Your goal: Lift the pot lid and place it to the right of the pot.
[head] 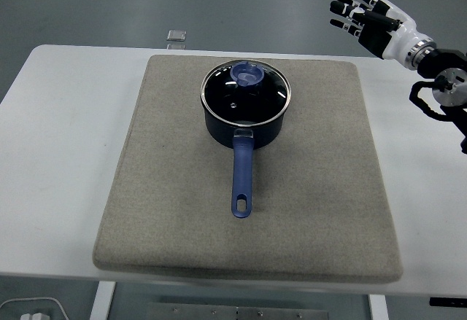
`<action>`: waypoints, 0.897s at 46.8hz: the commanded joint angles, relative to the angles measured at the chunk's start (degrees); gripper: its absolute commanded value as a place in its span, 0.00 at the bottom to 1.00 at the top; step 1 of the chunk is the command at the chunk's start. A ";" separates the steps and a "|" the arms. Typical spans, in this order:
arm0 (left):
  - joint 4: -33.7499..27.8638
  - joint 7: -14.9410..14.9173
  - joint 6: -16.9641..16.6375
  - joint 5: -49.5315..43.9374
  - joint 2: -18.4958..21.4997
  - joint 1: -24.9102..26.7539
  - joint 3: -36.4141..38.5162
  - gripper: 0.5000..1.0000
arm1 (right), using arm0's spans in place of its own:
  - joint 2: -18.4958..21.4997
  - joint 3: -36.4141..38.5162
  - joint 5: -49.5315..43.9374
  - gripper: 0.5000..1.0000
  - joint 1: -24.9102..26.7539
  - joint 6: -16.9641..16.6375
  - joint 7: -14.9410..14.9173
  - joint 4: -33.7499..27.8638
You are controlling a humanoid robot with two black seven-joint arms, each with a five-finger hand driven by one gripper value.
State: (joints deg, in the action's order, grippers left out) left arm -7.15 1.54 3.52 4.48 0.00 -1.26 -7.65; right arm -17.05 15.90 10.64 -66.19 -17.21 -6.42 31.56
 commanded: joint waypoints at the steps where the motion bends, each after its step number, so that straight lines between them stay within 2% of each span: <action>1: -0.05 0.04 -0.01 0.00 0.00 -0.14 0.01 1.00 | 0.00 0.01 0.00 0.85 0.01 0.07 0.00 -0.01; 18: -0.05 0.04 -0.01 0.00 0.00 0.12 0.01 1.00 | -0.09 -0.34 -0.18 0.85 0.18 0.60 -0.08 -0.01; 42: -0.05 0.04 -0.01 0.00 0.00 0.21 0.01 1.00 | -0.09 -0.34 -4.66 0.85 -0.26 -1.60 -0.44 0.17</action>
State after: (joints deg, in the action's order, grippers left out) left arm -7.21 1.59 3.51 4.48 0.00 -1.09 -7.65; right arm -17.17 15.54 6.43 -66.37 -18.53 -6.86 31.65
